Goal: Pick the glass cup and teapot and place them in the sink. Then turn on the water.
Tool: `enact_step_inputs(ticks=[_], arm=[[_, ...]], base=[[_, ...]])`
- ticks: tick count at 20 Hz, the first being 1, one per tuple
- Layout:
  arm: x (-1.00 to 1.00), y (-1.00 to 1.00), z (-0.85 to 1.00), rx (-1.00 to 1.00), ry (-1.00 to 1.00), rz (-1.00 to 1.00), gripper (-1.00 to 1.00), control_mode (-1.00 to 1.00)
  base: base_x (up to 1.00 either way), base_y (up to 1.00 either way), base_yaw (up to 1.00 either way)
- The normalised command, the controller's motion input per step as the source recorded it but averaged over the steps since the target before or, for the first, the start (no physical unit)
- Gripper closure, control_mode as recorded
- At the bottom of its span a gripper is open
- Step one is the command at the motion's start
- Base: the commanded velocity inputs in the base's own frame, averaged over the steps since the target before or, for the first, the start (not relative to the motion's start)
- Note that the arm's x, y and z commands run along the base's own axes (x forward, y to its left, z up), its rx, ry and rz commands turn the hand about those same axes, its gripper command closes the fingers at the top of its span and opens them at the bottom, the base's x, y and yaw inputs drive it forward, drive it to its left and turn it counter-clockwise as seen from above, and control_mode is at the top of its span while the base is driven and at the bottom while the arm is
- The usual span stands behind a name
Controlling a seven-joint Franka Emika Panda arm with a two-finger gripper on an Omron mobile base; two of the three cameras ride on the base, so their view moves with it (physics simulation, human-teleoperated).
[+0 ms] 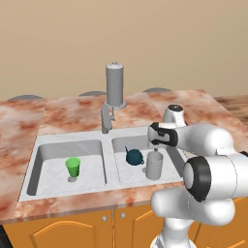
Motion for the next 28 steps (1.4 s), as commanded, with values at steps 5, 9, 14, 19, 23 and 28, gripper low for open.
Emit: enact_step_inputs(ticks=[5, 9, 14, 19, 23, 28], arm=[[0.21, -0.15, 0.22, -0.10, 0.08, 0.06, -1.00, -1.00], [0.00, 0.03, 0.03, 0.00, 0.00, 0.00, -1.00, -1.00], [-0.01, 0.00, 0.16, 0.00, 0.00, 0.01, -1.00, -1.00], [-0.06, 0.00, 0.19, 0.00, 0.00, 0.04, -1.00, -1.00], [-0.11, 0.00, 0.16, 0.00, 0.00, 0.05, -1.00, -1.00], [-0.11, 0.04, 0.18, 0.00, -0.06, 0.07, -1.00, -1.00]], base=[[0.00, 0.00, 0.00], [0.00, 0.00, 0.00], [0.00, 0.00, 0.00], [0.00, 0.00, 0.00], [0.00, 0.00, 0.00], [0.00, 0.00, 0.00]])
